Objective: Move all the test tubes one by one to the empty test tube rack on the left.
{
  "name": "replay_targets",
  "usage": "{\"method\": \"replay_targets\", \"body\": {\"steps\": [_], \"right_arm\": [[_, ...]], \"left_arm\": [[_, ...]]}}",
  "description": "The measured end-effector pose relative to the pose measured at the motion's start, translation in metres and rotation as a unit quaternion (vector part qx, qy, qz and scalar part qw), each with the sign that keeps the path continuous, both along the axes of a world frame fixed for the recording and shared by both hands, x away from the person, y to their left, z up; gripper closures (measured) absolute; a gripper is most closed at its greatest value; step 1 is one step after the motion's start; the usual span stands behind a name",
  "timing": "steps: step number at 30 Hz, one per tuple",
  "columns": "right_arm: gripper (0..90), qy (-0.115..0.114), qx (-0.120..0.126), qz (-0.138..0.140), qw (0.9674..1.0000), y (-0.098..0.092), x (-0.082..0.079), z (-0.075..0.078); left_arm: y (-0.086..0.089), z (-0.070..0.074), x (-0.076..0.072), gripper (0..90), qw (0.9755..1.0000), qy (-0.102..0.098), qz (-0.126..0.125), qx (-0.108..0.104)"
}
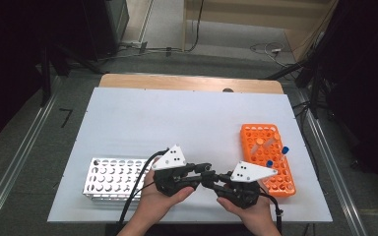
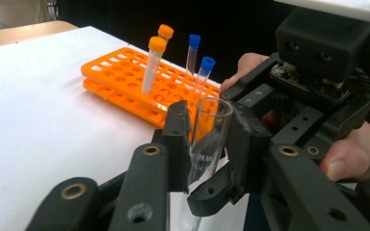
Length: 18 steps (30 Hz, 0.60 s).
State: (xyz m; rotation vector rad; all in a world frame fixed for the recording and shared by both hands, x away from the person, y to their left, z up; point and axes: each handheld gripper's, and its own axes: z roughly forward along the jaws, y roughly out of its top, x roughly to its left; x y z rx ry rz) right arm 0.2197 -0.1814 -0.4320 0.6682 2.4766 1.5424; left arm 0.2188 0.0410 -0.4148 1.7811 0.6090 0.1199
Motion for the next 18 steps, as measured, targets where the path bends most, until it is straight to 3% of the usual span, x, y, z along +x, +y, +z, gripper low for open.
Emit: {"method": "replay_targets", "body": {"steps": [9, 12, 17, 18], "right_arm": [[72.0, -0.004, 0.006, 0.005, 1.0, -0.002, 0.001, 0.0], [65.8, -0.008, 0.008, 0.003, 0.9999, -0.003, 0.001, 0.001], [45.8, -0.015, 0.016, 0.009, 0.9997, -0.012, 0.002, 0.009], [45.8, -0.015, 0.016, 0.009, 0.9997, -0.012, 0.002, 0.009]], "left_arm": [[0.002, 0.001, -0.001, 76.6, 0.9999, -0.014, 0.006, 0.003], [0.005, 0.003, 0.0, 76.6, 0.9997, -0.016, 0.015, 0.001], [0.016, 0.007, 0.002, 76.6, 0.9992, -0.022, 0.032, -0.008], [0.018, 0.007, 0.002, 76.6, 0.999, -0.022, 0.038, -0.009]]}}
